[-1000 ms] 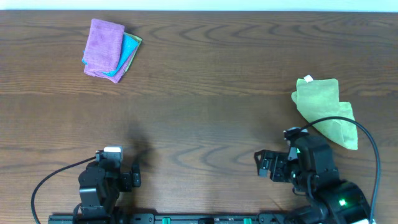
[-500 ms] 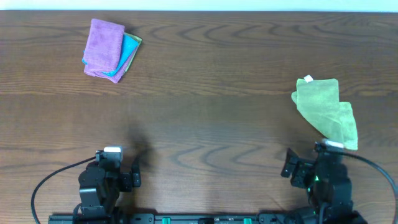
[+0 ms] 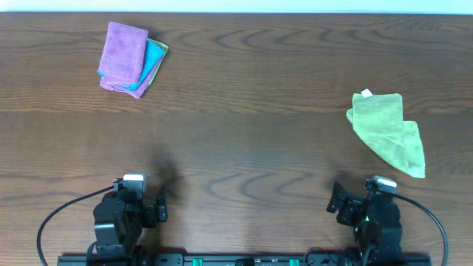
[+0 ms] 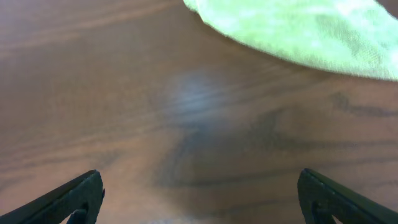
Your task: Fold the cloth
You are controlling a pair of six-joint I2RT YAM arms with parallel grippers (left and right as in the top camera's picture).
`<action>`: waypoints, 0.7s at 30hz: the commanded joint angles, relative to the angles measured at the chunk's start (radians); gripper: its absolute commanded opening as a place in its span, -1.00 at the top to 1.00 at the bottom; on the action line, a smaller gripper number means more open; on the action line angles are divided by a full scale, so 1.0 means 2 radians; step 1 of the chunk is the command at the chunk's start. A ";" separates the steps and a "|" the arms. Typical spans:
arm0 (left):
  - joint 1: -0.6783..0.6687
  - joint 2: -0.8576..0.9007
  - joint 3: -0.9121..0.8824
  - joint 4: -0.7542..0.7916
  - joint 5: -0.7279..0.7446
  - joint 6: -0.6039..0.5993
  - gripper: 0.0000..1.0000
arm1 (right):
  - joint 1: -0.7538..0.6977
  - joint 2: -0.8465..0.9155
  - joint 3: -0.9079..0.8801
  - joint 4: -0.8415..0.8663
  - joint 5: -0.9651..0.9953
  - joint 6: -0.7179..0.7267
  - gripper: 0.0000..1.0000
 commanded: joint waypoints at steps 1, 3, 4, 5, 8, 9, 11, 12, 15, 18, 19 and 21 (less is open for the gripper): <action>-0.002 -0.004 -0.008 -0.005 -0.009 -0.006 -0.90 | -0.011 -0.008 -0.007 0.000 -0.008 -0.010 -0.99; -0.002 -0.004 -0.008 -0.005 -0.009 -0.006 -0.91 | -0.011 -0.008 -0.007 0.000 -0.003 -0.010 -0.98; -0.002 -0.004 -0.008 -0.005 -0.009 -0.006 -0.90 | -0.011 -0.008 -0.007 0.000 -0.003 -0.010 -0.98; -0.002 -0.004 -0.008 -0.005 -0.009 -0.006 -0.90 | -0.011 -0.008 -0.007 0.000 -0.003 -0.010 -0.99; -0.002 -0.004 -0.008 -0.005 -0.009 -0.006 -0.90 | -0.011 -0.008 -0.007 0.000 -0.003 -0.010 -0.98; -0.002 -0.004 -0.008 -0.005 -0.009 -0.006 -0.90 | -0.011 -0.008 -0.007 0.000 -0.003 -0.010 -0.99; -0.002 -0.004 -0.008 -0.005 -0.009 -0.006 -0.90 | -0.011 -0.008 -0.007 0.000 -0.003 -0.010 -0.98; -0.002 -0.004 -0.008 -0.005 -0.009 -0.006 -0.90 | -0.011 -0.008 -0.007 0.000 -0.003 -0.010 -0.98; -0.002 -0.004 -0.008 -0.005 -0.009 -0.006 -0.90 | -0.011 -0.008 -0.007 0.000 -0.003 -0.010 -0.98; -0.002 -0.004 -0.008 -0.005 -0.009 -0.006 -0.90 | -0.011 -0.008 -0.007 0.000 -0.003 -0.010 -0.99; -0.002 -0.004 -0.008 -0.005 -0.009 -0.006 -0.90 | -0.011 -0.008 -0.007 0.000 -0.003 -0.010 -0.99; -0.002 -0.004 -0.008 -0.005 -0.009 -0.006 -0.91 | -0.011 -0.008 -0.007 0.000 -0.003 -0.010 -0.98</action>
